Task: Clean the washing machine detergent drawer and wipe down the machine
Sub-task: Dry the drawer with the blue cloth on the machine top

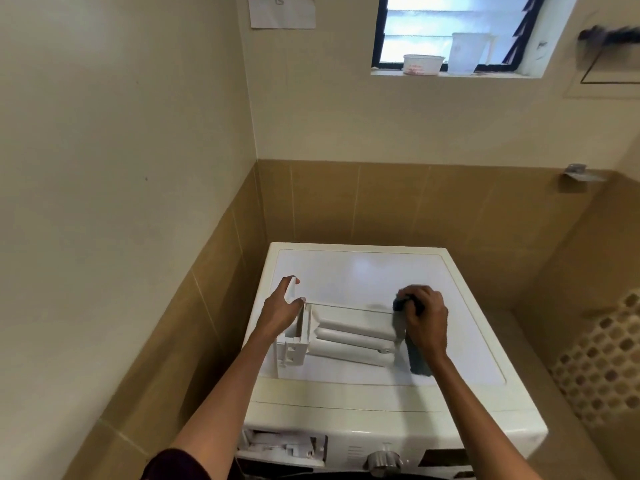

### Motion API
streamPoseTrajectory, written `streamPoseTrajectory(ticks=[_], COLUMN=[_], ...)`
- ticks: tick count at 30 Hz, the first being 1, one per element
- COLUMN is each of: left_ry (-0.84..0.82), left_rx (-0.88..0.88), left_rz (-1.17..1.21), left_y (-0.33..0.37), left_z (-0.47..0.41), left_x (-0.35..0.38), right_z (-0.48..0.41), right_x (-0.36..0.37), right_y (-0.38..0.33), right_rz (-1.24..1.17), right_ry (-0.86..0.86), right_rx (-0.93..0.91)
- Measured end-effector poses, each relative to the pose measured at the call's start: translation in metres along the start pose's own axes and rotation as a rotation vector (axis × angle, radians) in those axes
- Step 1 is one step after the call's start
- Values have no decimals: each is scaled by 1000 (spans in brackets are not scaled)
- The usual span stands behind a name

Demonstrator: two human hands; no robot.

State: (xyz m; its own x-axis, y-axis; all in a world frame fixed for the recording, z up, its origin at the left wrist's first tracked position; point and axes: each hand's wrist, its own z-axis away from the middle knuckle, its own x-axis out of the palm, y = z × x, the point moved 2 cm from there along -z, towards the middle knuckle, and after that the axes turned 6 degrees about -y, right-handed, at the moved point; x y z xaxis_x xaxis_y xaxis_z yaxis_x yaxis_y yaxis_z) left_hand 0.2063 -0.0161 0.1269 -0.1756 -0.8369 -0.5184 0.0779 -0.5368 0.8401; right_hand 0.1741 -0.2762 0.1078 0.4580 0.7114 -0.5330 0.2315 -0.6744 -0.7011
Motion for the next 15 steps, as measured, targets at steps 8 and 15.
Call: streamPoseTrajectory(ticks=[8,15], left_ry=[55,70], left_rx=[48,44], left_rz=[-66,-55], left_y=[8,9], left_z=[12,11], left_x=[9,9], right_z=[-7,-2], right_x=[95,79], right_y=[-74,-51], right_rz=[62,75], right_ry=[-580,-592], right_rx=[-190,-166])
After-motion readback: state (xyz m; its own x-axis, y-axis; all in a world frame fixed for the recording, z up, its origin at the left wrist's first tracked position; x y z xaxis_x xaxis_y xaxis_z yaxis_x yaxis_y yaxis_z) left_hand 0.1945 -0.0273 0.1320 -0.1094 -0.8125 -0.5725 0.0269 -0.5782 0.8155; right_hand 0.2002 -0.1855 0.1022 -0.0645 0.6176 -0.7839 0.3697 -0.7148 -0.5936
